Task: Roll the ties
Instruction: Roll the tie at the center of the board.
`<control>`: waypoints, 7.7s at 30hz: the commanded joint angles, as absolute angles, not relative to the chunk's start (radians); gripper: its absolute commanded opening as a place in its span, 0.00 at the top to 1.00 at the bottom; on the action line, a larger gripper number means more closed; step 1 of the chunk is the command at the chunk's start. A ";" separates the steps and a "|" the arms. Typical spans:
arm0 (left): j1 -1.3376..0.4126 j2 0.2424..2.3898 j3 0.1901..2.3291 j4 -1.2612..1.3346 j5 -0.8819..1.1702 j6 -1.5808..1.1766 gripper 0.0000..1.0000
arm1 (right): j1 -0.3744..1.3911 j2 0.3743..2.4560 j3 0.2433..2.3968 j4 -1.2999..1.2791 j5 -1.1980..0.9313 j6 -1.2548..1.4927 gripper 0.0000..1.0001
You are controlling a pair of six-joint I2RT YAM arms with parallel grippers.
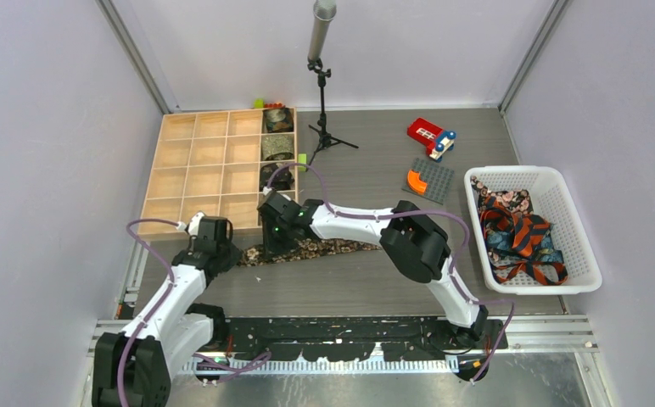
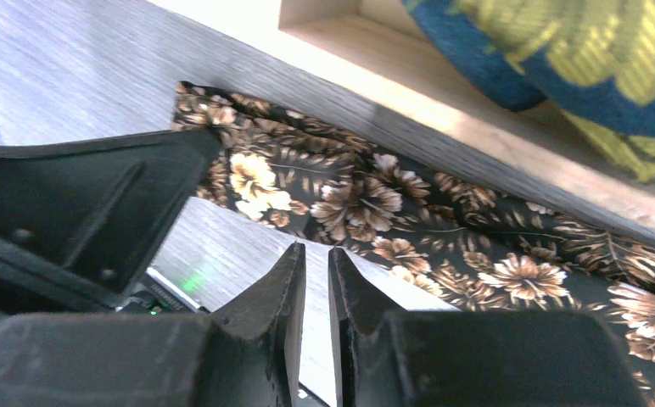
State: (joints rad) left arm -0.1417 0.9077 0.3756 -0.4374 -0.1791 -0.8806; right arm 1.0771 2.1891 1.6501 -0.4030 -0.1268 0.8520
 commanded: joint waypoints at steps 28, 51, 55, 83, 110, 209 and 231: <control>-0.139 0.810 0.501 -0.606 -0.206 -0.810 1.00 | 1.093 2.306 1.816 -0.351 -0.201 0.883 0.84; -0.187 0.879 0.615 -0.667 -0.140 -0.722 1.00 | 1.080 2.327 1.805 -0.187 -0.333 0.913 0.84; -0.193 0.861 0.599 -0.668 -0.186 -0.759 1.00 | 1.070 2.330 1.808 -0.191 -0.326 0.911 0.84; -0.193 0.718 0.530 -0.683 -0.332 -0.875 1.00 | 1.077 2.355 1.884 -0.260 -0.278 0.854 0.83; -0.353 0.822 0.552 -0.653 -0.493 -0.915 1.00 | 1.045 2.192 1.701 -0.243 -0.297 0.806 0.83; -0.357 0.614 0.611 -0.804 -0.538 -0.786 0.10 | 1.052 2.229 1.831 -0.430 -0.181 0.886 0.44; -0.338 0.669 0.569 -0.788 -0.522 -0.846 0.21 | 1.069 2.287 1.808 -0.383 -0.159 0.852 0.90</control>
State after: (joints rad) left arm -0.3534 0.6331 0.5720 -0.8093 -0.5228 -0.8085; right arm 1.0660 2.3093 1.8305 -0.4286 -0.1799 0.8738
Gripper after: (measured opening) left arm 0.806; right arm 0.114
